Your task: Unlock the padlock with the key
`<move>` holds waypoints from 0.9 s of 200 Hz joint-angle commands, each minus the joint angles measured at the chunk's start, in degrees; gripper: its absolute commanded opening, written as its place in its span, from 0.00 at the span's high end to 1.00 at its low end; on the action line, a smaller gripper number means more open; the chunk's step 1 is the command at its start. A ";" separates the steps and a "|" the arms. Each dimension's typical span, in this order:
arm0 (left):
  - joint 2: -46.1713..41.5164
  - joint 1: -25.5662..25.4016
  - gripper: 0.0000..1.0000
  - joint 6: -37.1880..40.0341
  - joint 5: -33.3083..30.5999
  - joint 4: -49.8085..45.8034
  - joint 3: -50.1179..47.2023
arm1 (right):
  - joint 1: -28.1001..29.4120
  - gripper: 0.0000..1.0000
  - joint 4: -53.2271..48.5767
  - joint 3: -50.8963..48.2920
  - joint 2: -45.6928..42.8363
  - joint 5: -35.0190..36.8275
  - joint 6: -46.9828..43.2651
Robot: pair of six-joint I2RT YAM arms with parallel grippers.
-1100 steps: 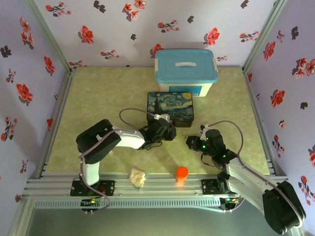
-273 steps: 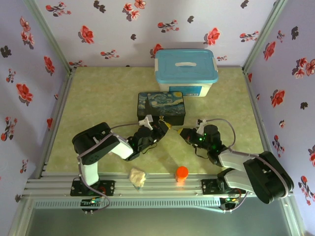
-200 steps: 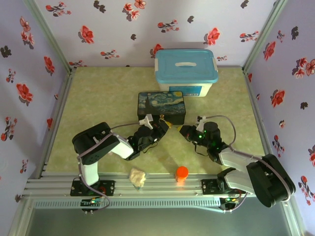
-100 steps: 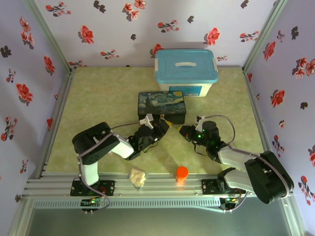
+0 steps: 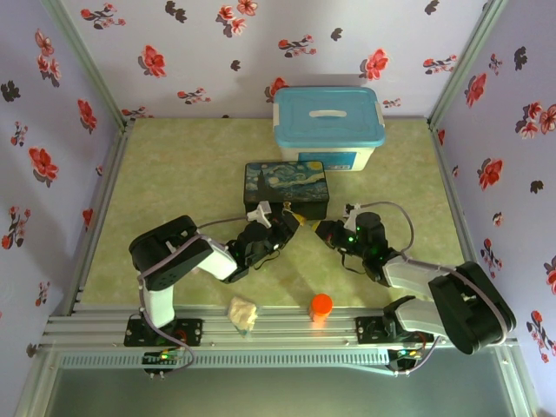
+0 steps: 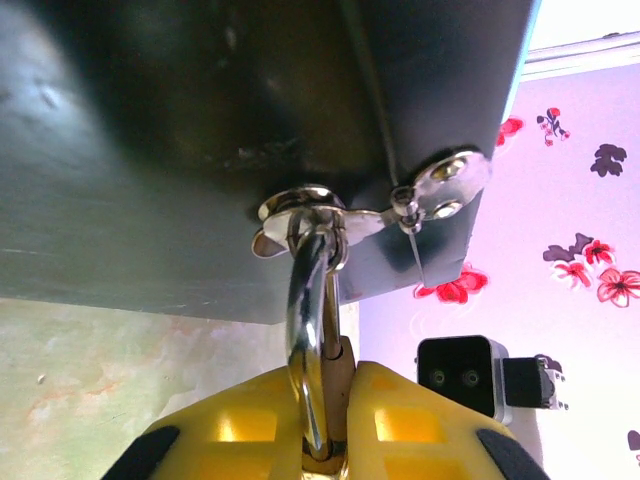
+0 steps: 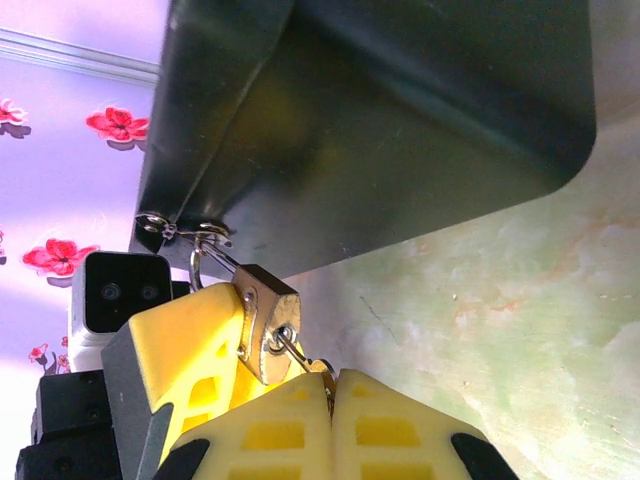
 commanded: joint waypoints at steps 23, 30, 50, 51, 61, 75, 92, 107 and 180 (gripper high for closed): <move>0.32 -0.71 1.00 -0.06 0.02 5.16 2.24 | 0.88 1.00 7.74 0.22 1.84 0.00 2.73; 0.34 -0.64 1.00 -0.14 0.02 5.19 2.27 | 0.98 1.00 8.67 -0.02 2.26 0.01 3.46; 0.51 -0.70 1.00 -0.15 0.27 5.10 2.83 | 1.25 1.00 13.59 -0.64 4.47 -1.08 5.81; 0.48 -0.70 1.00 -0.19 0.32 5.10 2.87 | 1.25 1.00 13.93 -0.62 4.61 -1.11 5.88; 0.60 -0.78 1.00 -0.32 0.54 5.23 3.12 | 1.33 1.00 15.81 -0.73 5.59 -1.47 6.78; 0.77 -0.81 1.00 -0.54 0.88 5.10 3.36 | 1.34 1.00 16.01 -0.68 6.19 -1.29 6.69; 1.23 -0.82 1.00 -0.97 1.70 5.10 3.84 | 1.34 1.00 15.66 -0.27 6.38 -1.55 6.09; 1.61 -1.11 1.00 -1.25 2.50 5.10 4.12 | 1.26 1.00 15.27 0.51 6.39 -2.61 5.42; 3.15 -2.11 1.00 -2.36 5.75 5.50 7.42 | 3.06 1.00 27.21 3.39 12.37 -5.85 10.84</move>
